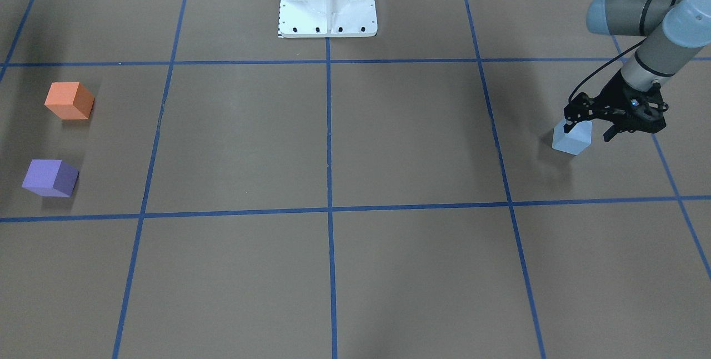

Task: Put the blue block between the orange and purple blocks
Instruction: 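Lower the left gripper onto the light blue cube and grasp it, then carry the light blue cube with the left gripper to the table center and release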

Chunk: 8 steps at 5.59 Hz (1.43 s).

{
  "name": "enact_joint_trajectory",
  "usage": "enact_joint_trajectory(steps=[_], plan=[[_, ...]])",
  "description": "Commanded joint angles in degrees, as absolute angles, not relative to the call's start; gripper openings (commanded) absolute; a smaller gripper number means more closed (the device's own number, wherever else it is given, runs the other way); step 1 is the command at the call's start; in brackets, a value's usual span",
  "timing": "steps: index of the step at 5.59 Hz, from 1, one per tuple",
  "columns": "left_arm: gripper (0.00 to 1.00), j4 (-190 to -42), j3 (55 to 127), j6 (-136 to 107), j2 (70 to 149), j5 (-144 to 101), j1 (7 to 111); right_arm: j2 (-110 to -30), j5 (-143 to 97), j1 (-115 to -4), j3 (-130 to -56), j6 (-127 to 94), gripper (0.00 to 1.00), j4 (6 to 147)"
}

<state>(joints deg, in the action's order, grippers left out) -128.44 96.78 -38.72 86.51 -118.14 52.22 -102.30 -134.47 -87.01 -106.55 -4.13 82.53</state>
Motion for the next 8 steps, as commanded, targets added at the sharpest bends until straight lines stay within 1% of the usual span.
enact_joint_trajectory(steps=[1,2,3,4,5,6,7,8], plan=[[1.0,-128.3,96.5,-39.8,86.5,-114.0,48.1,-102.3,-134.5,-87.0,-106.4,-4.1,1.0,82.5],[0.42,-128.3,96.6,-40.0,86.5,-114.1,48.0,-102.3,-134.5,-87.0,-106.4,-4.1,1.0,82.5],[0.0,-128.3,96.5,-40.0,87.0,-114.0,48.0,-102.3,-134.5,-87.0,-106.4,-4.1,1.0,82.5],[0.0,-128.0,98.6,-40.2,87.9,-114.7,48.0,-102.3,-134.4,-87.0,-106.4,-4.0,1.0,82.5],[0.0,-125.1,102.3,-42.5,90.6,-114.8,48.0,-102.4,-134.5,-87.0,-106.4,-4.0,1.0,82.5],[0.0,-118.5,104.0,-50.0,98.4,-114.9,47.6,-102.4,-134.5,-87.0,-106.4,-4.1,1.0,82.5],[0.0,-110.0,103.3,-56.6,108.9,-114.4,43.4,-102.4,-134.5,-87.0,-106.4,-4.1,1.0,82.5],[0.0,-96.1,100.9,-62.2,122.6,-113.6,38.1,-102.3,-134.5,-87.0,-106.4,-4.1,1.0,82.5]])
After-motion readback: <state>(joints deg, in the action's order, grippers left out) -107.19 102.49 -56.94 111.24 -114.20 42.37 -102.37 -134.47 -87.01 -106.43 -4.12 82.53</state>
